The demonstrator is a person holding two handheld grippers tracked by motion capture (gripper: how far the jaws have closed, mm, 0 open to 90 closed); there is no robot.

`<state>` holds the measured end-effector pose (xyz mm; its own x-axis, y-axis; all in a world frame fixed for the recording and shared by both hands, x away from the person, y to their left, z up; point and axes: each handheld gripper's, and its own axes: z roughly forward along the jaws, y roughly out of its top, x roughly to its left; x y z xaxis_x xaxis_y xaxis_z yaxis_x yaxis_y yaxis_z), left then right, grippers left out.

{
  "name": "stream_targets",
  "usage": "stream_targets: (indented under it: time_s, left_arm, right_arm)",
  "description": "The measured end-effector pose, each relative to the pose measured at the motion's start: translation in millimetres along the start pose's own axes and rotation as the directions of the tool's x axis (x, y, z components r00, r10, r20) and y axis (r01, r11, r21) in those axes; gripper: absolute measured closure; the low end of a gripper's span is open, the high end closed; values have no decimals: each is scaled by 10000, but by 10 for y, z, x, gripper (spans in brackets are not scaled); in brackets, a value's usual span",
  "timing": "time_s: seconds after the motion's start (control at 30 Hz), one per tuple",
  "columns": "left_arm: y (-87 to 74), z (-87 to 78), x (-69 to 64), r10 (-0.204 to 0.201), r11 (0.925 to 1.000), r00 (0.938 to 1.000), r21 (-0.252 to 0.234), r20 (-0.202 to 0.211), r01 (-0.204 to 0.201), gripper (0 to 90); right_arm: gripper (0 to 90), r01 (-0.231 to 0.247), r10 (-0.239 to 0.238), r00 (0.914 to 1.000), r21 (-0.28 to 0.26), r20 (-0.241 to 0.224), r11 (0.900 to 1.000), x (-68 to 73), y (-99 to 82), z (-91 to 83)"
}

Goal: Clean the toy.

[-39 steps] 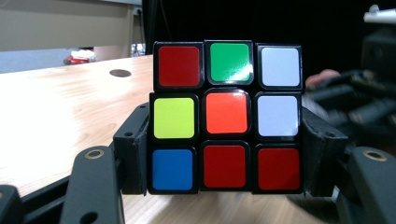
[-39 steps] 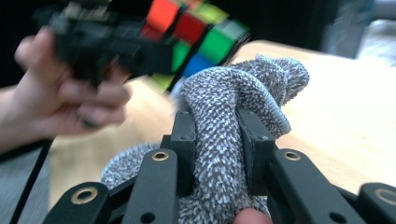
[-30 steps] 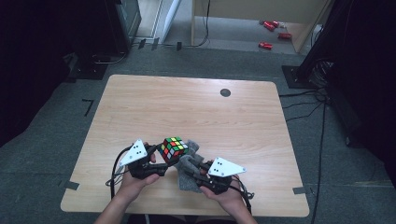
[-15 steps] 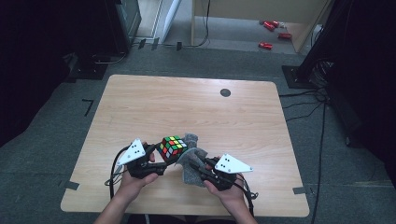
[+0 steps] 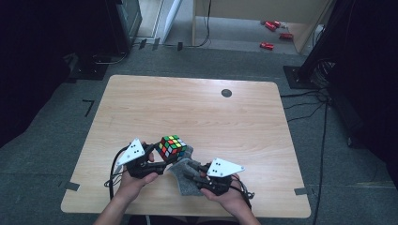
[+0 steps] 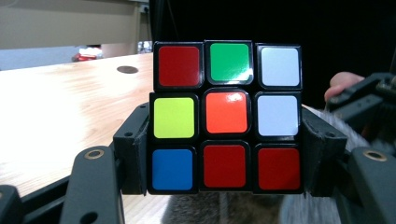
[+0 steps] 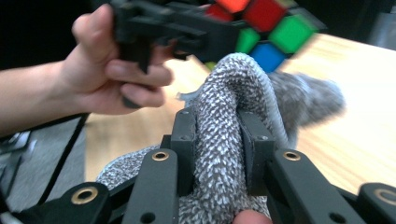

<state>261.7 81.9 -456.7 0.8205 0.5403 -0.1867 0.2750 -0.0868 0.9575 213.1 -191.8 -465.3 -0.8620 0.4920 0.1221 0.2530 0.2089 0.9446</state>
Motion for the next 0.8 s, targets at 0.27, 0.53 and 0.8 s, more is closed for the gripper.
stream_targets:
  time_s: [0.27,0.53,0.8]
  left_arm:
    - [-42,55,57,14,9994,9978,337,-656,8,339]
    - [-112,181,79,377,9939,9916,1076,-1238,-244,339]
    - [-208,284,206,289,9759,9670,2163,-2531,275,338]
  right_arm:
    - [726,-300,297,9717,-22,2345,9995,-244,15,-217]
    - [728,-1122,1114,9052,-223,4101,9934,-468,-29,-396]
    - [728,-1201,1150,8307,-263,5447,9924,-687,-125,-578]
